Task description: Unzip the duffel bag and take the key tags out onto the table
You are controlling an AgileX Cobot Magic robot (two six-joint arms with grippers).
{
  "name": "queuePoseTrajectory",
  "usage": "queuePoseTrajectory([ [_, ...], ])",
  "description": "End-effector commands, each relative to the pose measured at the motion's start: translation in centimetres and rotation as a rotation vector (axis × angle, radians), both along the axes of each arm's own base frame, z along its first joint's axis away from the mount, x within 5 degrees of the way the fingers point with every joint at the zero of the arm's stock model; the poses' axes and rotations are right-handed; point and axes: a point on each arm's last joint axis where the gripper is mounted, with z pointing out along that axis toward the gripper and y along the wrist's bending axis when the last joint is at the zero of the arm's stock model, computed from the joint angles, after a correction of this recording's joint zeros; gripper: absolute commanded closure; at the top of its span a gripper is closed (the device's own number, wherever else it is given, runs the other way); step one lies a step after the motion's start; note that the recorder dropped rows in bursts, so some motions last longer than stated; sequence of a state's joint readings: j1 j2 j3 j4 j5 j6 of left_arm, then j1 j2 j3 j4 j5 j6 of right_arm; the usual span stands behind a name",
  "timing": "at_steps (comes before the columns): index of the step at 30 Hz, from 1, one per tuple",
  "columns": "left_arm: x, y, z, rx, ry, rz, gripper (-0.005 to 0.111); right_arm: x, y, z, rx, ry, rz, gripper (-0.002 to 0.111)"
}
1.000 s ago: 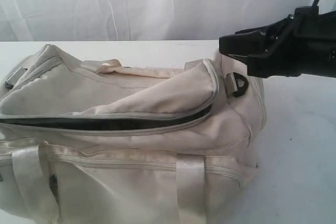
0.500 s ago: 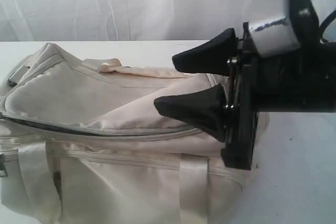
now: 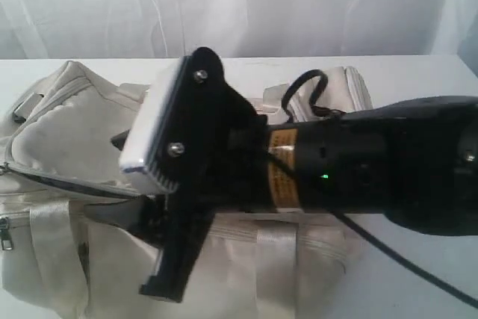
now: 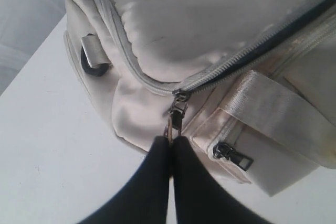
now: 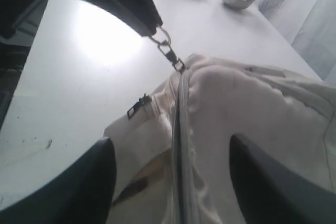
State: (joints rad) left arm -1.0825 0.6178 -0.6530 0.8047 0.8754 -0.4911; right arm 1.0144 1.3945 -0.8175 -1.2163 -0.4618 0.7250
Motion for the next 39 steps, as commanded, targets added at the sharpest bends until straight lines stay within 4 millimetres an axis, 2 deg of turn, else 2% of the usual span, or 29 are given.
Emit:
queuePoseTrajectory([
  [1,-0.1,0.3,-0.1,0.008,-0.003,0.000,0.107,0.4,2.9,-0.2,0.003,-0.049,-0.004,0.050],
  [10,-0.1,0.2,0.0,0.013,-0.007,-0.016,0.107,2.2,6.8,-2.2,-0.038,-0.028,0.002,0.049],
  [19,0.0,-0.3,0.2,-0.026,-0.032,-0.057,0.107,3.2,8.2,-4.1,-0.087,-0.015,-0.016,0.053],
  [22,-0.1,-0.3,0.2,-0.027,-0.029,-0.057,0.107,3.3,8.5,-4.4,-0.089,-0.011,-0.017,0.059],
  [28,0.0,-0.3,0.2,-0.017,-0.033,-0.058,0.107,3.6,8.6,-4.6,-0.106,-0.015,-0.035,0.081],
  [31,0.0,-0.2,0.2,0.019,-0.045,-0.078,0.107,3.6,8.6,-4.6,-0.106,-0.015,-0.035,0.087],
  [39,0.4,1.1,0.4,0.150,-0.094,0.017,0.107,3.6,8.5,-4.3,-0.105,-0.023,-0.042,0.100],
])
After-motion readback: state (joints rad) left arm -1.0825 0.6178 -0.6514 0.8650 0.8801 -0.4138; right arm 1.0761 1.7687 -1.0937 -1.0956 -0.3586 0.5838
